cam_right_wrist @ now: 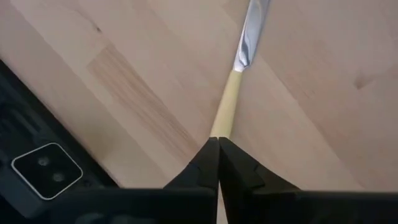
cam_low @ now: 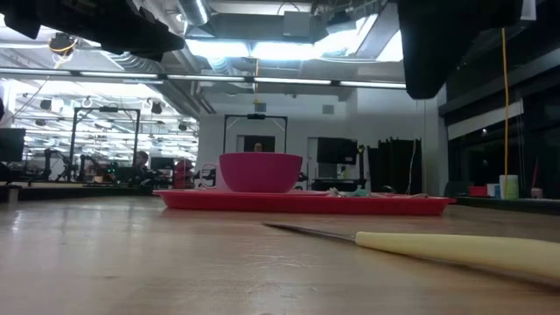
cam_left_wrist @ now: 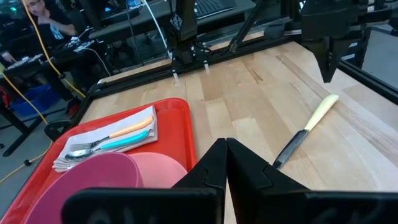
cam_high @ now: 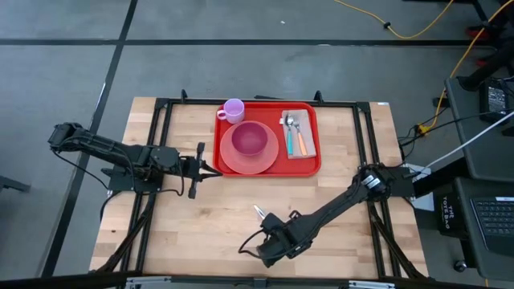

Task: Set up tray
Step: Put the yellow dinner knife to the right side of the orange fork on the light brown table napkin on the red tray

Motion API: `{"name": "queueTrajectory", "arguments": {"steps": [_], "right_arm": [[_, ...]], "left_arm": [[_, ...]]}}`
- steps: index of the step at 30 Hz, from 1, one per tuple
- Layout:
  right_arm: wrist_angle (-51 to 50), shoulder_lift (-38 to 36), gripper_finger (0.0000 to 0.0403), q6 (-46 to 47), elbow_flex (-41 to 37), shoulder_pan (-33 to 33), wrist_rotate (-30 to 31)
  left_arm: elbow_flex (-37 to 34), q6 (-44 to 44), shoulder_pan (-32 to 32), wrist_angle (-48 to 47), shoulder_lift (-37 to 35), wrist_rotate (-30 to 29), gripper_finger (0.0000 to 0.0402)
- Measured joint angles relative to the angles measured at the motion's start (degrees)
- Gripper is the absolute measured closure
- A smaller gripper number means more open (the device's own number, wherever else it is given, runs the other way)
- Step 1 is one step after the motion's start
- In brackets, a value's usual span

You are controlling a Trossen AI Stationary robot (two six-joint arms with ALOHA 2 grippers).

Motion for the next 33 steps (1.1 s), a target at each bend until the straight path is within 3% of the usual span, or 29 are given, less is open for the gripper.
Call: {"name": "queueTrajectory", "arguments": {"steps": [9, 18, 23, 33], "right_arm": [[0.22, -0.07, 0.0379, 1.15, 0.00, 0.00, 3.45], [0.40, 0.11, 0.0279, 2.81, -0.03, 0.05, 3.56], [0.98, 1.67, 0.0243, 2.82, -0.08, 0.22, 3.59], [1.16, 5.12, 0.0231, 4.21, -0.14, 0.38, 1.73]], "left_arm": [[0.00, 0.00, 0.00, -0.01, 0.01, 0.00, 0.0396], [0.00, 0.00, 0.00, -0.02, 0.00, 0.00, 0.0398], [0.00, 0.00, 0.00, -0.05, 0.01, 0.00, 0.0397], [0.00, 0.00, 0.00, -0.36, 0.01, 0.00, 0.0396]]}}
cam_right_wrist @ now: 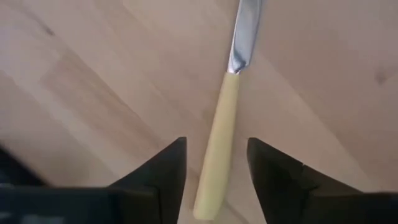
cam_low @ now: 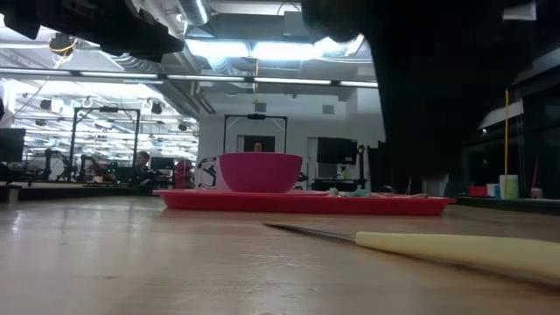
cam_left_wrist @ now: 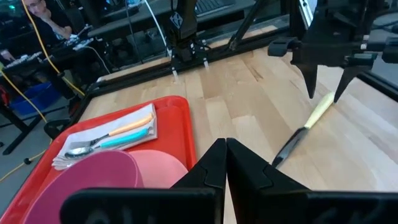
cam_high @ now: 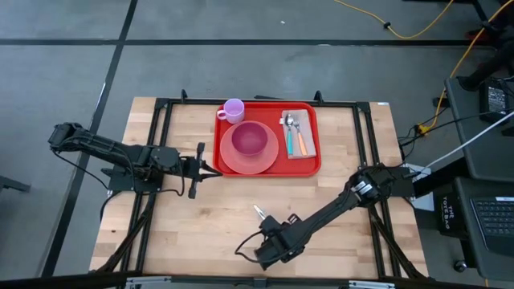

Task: Set up tray
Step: Put the yellow dinner knife to the right side of the orange fork on the light brown table napkin on the red tray

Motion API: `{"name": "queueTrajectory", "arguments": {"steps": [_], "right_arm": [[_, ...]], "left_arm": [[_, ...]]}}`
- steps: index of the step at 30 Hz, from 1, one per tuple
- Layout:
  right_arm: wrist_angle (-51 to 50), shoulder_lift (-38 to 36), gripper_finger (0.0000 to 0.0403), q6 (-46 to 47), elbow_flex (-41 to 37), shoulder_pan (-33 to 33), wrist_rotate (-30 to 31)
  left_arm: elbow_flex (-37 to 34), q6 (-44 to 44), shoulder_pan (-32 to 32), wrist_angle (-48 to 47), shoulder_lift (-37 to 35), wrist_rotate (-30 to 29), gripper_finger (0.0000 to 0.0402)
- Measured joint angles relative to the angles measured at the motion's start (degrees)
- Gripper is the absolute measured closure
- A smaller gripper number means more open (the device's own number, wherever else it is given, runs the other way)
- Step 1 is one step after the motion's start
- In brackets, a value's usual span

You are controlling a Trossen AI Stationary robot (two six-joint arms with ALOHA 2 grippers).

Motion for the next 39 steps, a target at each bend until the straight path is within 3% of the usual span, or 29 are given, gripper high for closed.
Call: {"name": "queueTrajectory", "arguments": {"steps": [14, 29, 33, 39], "right_arm": [[0.81, 5.08, 0.0228, -0.04, -0.02, -0.02, 0.07], [2.86, 5.63, 0.0229, 1.64, 0.09, -0.02, -0.11], [3.13, 5.64, 0.0249, 2.95, 0.07, -0.02, -0.14], [3.61, 5.68, 0.0316, 3.18, 0.07, -0.02, -0.13]], "left_arm": [[0.00, 0.00, 0.00, -0.59, 0.00, -0.02, 0.0393], [0.00, 0.00, 0.00, -0.96, 0.00, -0.02, 0.0397], [0.00, 0.00, 0.00, -0.96, 0.00, -0.01, 0.0400], [0.00, 0.00, 0.00, -0.96, 0.00, 0.00, 0.0396]]}}
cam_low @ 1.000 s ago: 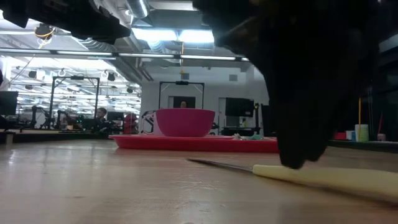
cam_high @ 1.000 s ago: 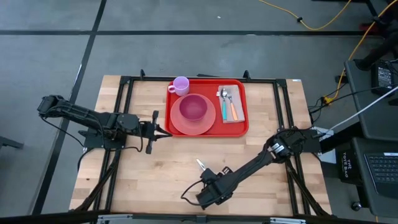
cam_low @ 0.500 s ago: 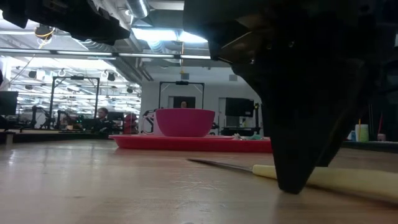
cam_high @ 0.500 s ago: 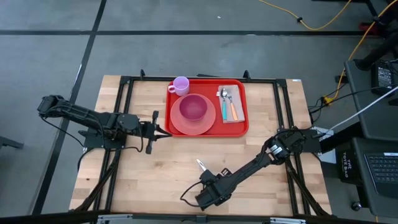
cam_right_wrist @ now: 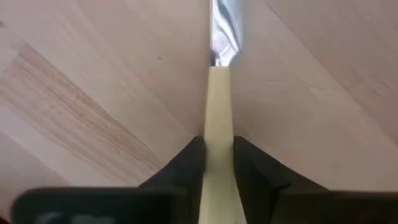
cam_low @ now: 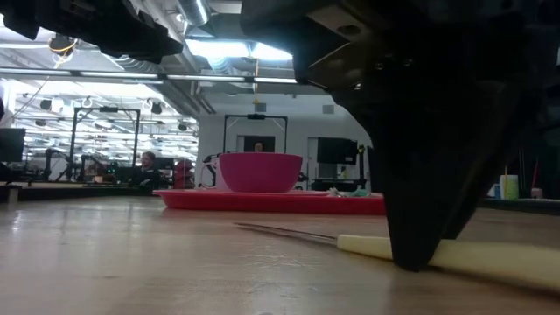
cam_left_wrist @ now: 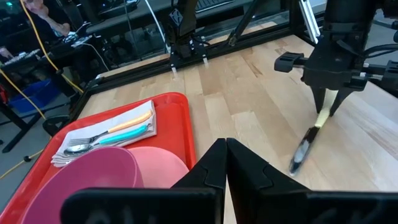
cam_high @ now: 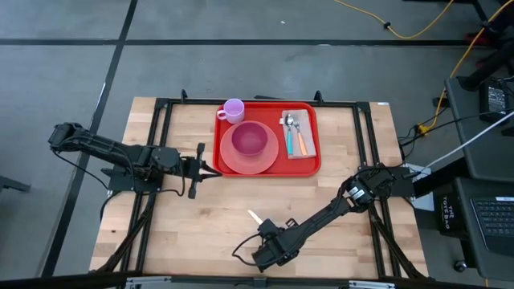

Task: Set up tray
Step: Put the yellow dinner knife to the right side of the orange fork on the light brown table napkin on the red tray

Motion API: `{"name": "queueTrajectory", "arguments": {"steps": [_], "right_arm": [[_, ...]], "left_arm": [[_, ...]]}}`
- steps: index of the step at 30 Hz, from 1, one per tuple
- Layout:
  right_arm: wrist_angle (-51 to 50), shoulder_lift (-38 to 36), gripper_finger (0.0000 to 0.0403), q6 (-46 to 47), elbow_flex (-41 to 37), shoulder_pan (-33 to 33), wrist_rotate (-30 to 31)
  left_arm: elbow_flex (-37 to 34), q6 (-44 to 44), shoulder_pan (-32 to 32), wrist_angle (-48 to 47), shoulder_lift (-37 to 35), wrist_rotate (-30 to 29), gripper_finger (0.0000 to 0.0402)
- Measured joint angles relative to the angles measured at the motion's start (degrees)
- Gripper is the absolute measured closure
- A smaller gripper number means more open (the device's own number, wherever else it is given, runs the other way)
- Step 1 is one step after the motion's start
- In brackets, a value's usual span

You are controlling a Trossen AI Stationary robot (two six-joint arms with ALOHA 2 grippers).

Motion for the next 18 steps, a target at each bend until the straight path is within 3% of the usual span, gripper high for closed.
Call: {"name": "queueTrajectory", "arguments": {"steps": [3, 18], "right_arm": [[-0.07, 0.00, 0.0340, -0.01, 0.00, -0.06, 0.02], [-5.31, -0.85, 0.0340, 5.65, -0.07, -0.31, 3.63]], "left_arm": [[0.00, 0.00, 0.00, 0.00, 0.00, -0.02, 0.0397], [0.00, 0.00, 0.00, 0.00, 0.00, -0.01, 0.0399]]}}
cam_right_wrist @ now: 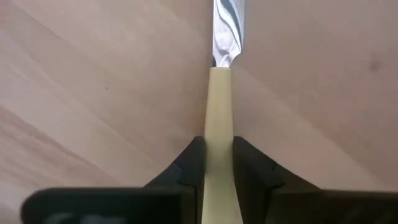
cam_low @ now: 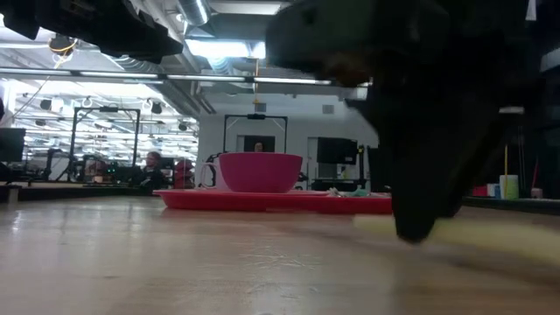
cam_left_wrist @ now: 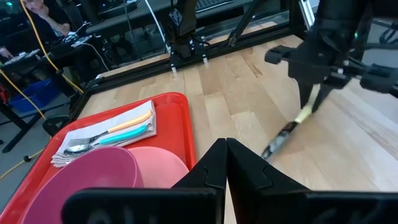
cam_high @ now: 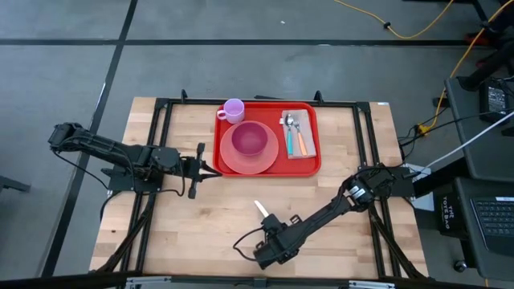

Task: Set up tray
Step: Put the yellow dinner knife to the right side of the orange fork on the light brown table napkin on the red tray

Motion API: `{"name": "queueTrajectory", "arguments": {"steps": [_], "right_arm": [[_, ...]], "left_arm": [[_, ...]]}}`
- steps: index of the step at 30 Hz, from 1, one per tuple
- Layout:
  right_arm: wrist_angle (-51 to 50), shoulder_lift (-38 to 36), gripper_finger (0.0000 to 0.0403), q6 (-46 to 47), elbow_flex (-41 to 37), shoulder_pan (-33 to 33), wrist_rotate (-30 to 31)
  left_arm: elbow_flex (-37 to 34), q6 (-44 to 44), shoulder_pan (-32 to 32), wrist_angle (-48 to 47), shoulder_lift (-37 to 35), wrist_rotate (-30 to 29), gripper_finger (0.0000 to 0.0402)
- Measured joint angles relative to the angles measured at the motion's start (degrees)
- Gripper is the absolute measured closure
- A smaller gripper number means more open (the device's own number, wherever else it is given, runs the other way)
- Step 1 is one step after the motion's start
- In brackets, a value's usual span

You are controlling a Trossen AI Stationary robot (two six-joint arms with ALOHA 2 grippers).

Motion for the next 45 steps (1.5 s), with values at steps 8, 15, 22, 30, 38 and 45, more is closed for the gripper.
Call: {"name": "queueTrajectory", "arguments": {"steps": [8, 15, 22, 30, 38, 45], "right_arm": [[-3.24, -4.13, 0.0340, -5.13, 0.20, 0.07, 1.41], [-3.43, -7.78, 0.0340, -16.19, 0.20, 0.30, 7.02], [-1.63, -8.88, 0.0340, -15.75, -1.30, 2.38, 15.09], [15.02, -8.88, 0.0340, -12.69, -8.68, 4.75, 21.61], [19.44, -9.00, 0.0340, -12.96, -14.42, 5.20, 28.91], [24.02, -14.11, 0.0340, -12.83, -20.69, 6.11, 37.01]], "left_arm": [[0.00, 0.00, 0.00, -0.02, 0.00, 0.01, 0.0396], [0.00, 0.00, 0.00, -0.02, -0.01, -0.01, 0.0400], [0.00, 0.00, 0.00, -0.04, 0.00, 0.01, 0.0397], [0.00, 0.00, 0.00, -0.04, 0.00, 0.01, 0.0397], [-0.01, 0.00, 0.00, -0.10, 0.00, 0.01, 0.0399], [0.00, 0.18, 0.00, -1.00, 0.00, 0.75, 0.0396]]}}
